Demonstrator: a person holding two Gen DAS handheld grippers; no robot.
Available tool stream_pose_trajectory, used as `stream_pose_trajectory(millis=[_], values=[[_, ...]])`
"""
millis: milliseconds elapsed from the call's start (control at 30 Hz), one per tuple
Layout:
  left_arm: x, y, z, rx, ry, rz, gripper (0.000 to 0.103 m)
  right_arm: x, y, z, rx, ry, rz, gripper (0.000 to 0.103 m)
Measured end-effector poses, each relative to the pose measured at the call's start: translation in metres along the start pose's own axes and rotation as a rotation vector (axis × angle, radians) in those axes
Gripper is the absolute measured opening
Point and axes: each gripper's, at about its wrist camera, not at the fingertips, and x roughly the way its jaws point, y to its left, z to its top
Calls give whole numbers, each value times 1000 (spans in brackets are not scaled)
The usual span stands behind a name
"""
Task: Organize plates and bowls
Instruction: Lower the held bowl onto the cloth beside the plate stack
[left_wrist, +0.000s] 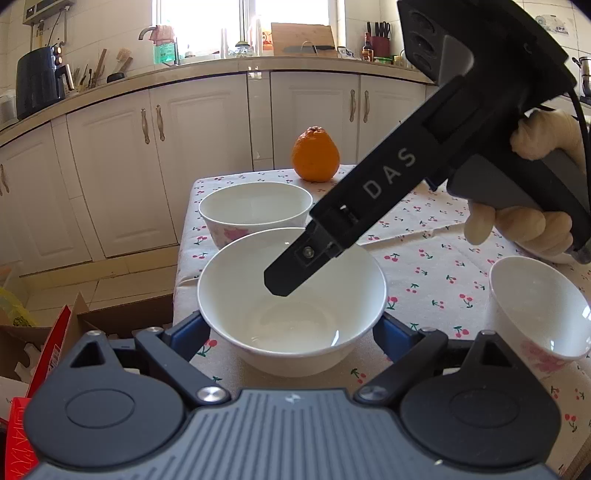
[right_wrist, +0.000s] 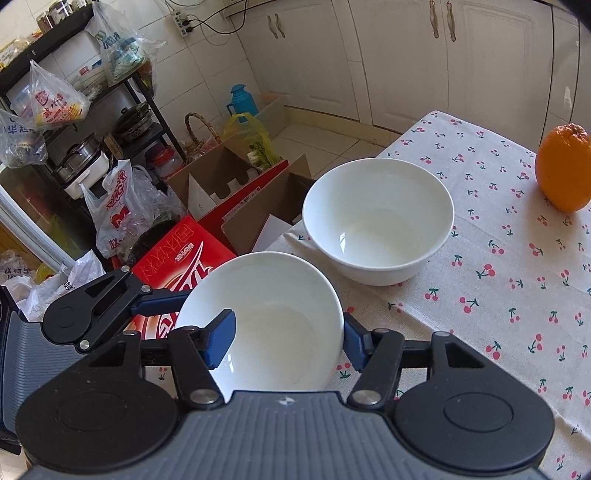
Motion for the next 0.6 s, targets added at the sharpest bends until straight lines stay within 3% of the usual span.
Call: stream_pose_trajectory(millis=[600], values=[[-43,-30,12,39,-1,-53,94,-57,17,-26,27,-6,14,67]])
